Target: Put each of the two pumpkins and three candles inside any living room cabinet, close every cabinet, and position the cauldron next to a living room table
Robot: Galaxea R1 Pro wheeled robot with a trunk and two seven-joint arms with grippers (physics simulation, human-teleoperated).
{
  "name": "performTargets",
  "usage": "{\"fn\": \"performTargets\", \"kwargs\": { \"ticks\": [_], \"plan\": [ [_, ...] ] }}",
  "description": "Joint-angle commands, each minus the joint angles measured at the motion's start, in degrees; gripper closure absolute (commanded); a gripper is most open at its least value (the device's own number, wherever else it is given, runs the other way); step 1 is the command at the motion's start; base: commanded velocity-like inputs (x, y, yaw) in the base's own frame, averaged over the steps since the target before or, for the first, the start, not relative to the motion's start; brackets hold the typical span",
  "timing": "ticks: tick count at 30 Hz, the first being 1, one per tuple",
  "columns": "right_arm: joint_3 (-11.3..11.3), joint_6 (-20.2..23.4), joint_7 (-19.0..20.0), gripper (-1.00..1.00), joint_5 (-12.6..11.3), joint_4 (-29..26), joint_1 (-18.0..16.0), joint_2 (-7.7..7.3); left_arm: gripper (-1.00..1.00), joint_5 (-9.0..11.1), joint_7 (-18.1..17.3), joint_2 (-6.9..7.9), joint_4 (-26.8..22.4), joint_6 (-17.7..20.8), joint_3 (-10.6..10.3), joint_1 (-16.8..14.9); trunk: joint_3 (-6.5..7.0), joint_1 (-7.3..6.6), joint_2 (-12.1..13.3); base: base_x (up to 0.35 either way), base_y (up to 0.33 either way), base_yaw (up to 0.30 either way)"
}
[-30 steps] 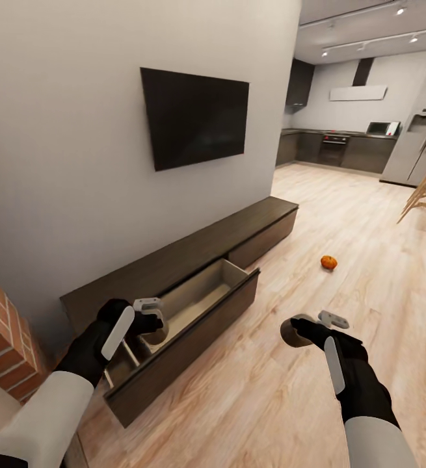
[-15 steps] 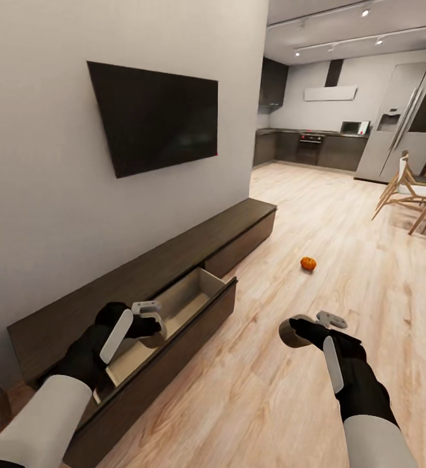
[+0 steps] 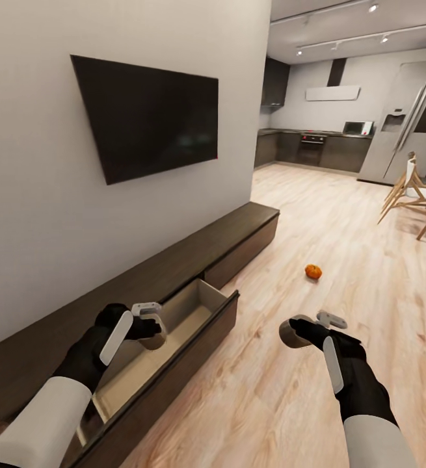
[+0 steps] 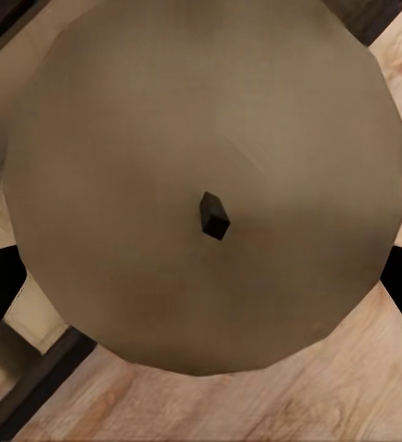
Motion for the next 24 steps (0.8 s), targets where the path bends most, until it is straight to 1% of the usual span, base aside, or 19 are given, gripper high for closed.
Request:
{"fn": "performTargets", "kwargs": {
  "ticks": [1, 6, 8, 13, 19, 24],
  "plan": [
    [0.00, 0.00, 0.02, 1.00, -0.08, -0.01, 0.00, 0.00, 1.00, 0.00, -0.01, 0.00, 0.00, -0.01, 0.00, 0.00, 0.00, 0.00, 0.00, 0.330, 0.000, 0.000],
    [0.00, -0.06, 0.02, 1.00, -0.08, 0.02, 0.00, 0.00, 1.00, 0.02, -0.01, 0.00, 0.00, -0.01, 0.00, 0.00, 0.00, 0.00, 0.00, 0.330, 0.000, 0.003],
    [0.00, -0.08, 0.02, 1.00, -0.08, 0.05, 0.00, 0.00, 1.00, 0.01, -0.01, 0.00, 0.00, -0.01, 0.00, 0.00, 0.00, 0.00, 0.00, 0.330, -0.050, 0.136],
    [0.00, -0.09, 0.02, 1.00, -0.08, 0.05, 0.00, 0.00, 1.00, -0.01, -0.01, 0.00, 0.00, -0.01, 0.00, 0.00, 0.00, 0.00, 0.00, 0.304, -0.158, 0.257],
    [0.00, -0.09, 0.02, 1.00, -0.08, 0.02, 0.00, 0.00, 1.00, -0.01, -0.01, 0.00, 0.00, -0.01, 0.00, 0.00, 0.00, 0.00, 0.00, 0.266, -0.226, 0.285],
    [0.00, -0.09, 0.02, 1.00, -0.08, 0.05, 0.00, 0.00, 1.00, -0.01, -0.01, 0.00, -0.05, -0.01, -0.01, 0.00, 0.00, 0.00, 0.00, 0.215, -0.194, 0.286]
  ]
}}
